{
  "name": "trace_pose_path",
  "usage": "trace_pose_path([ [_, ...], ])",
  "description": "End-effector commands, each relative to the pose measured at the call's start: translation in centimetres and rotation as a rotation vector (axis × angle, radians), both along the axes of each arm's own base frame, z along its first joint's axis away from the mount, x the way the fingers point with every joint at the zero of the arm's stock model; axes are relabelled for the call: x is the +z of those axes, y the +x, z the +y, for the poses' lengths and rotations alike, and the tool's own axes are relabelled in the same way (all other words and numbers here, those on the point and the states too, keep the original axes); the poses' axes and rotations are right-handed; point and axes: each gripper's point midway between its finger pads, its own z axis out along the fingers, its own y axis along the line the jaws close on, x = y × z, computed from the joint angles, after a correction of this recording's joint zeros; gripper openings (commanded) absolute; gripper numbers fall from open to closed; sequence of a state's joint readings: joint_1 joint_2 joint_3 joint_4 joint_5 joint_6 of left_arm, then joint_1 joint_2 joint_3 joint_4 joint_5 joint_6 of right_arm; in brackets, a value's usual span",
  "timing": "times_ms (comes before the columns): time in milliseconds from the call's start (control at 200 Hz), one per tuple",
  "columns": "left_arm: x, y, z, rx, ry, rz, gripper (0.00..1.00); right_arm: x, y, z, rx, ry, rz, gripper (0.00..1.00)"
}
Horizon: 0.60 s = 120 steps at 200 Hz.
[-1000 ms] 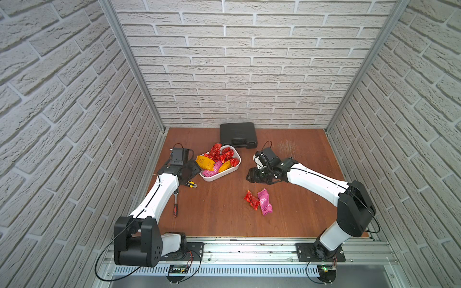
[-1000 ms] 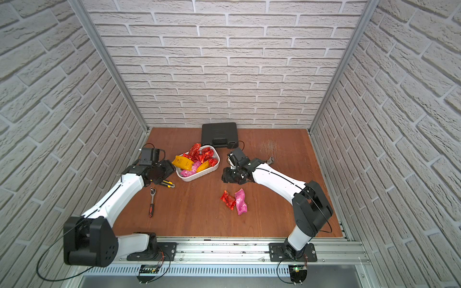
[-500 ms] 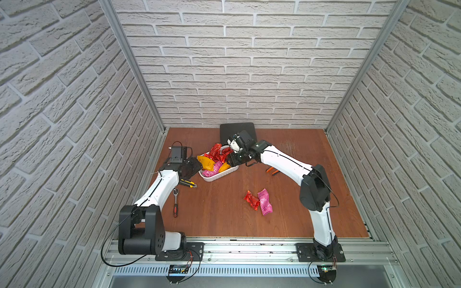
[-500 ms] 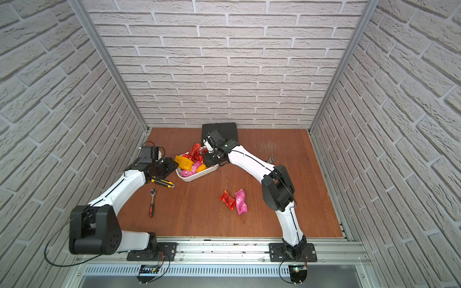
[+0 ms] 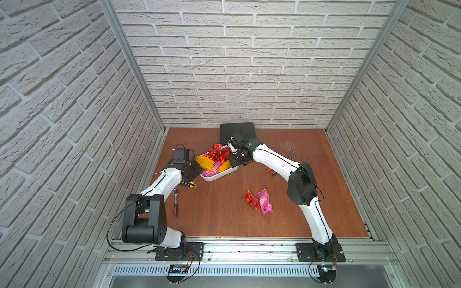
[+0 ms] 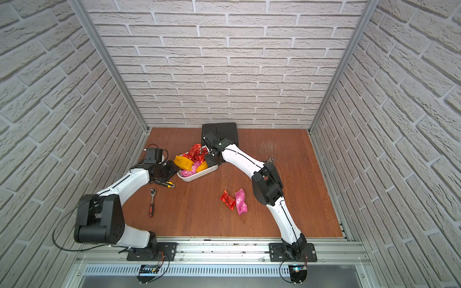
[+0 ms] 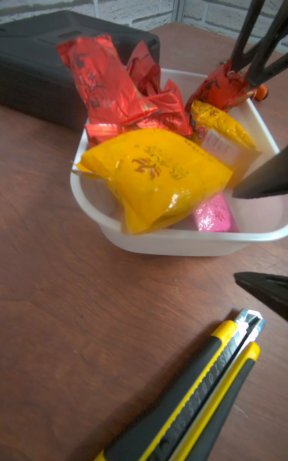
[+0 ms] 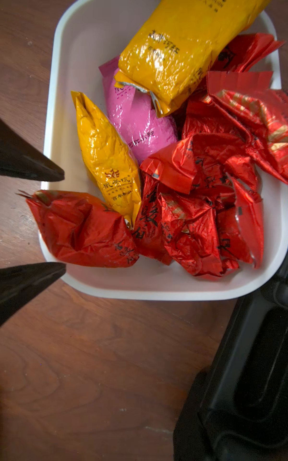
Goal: Take the tea bags out of the storage box
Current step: Pick up the tea bag from the storage box.
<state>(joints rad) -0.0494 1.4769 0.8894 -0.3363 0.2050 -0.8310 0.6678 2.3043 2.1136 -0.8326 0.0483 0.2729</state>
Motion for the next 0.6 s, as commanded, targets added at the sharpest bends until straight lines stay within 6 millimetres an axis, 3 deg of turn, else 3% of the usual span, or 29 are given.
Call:
trace_pose_path([
  [0, -0.2, 0.9, -0.2, -0.001, 0.018, -0.013, 0.49, -0.7, 0.5, 0.8, 0.018, -0.002, -0.006, 0.56],
  [145, -0.8, 0.7, -0.2, 0.004, 0.034, 0.017, 0.43, -1.1, 0.5, 1.2, 0.022, 0.007, 0.005, 0.49],
  [235, -1.0, 0.4, -0.1, 0.009, 0.045, 0.029, 0.40, -0.9, 0.5, 1.2, 0.023, 0.011, 0.006, 0.40],
  [385, -1.0, -0.1, -0.4, 0.001, 0.057, 0.037, 0.38, 0.8, 0.1, 0.9, 0.019, 0.022, -0.010, 0.25],
  [595, -0.9, -0.6, -0.7, -0.008, 0.070, 0.040, 0.37, 3.6, -0.8, -0.1, -0.018, 0.035, -0.049, 0.18],
])
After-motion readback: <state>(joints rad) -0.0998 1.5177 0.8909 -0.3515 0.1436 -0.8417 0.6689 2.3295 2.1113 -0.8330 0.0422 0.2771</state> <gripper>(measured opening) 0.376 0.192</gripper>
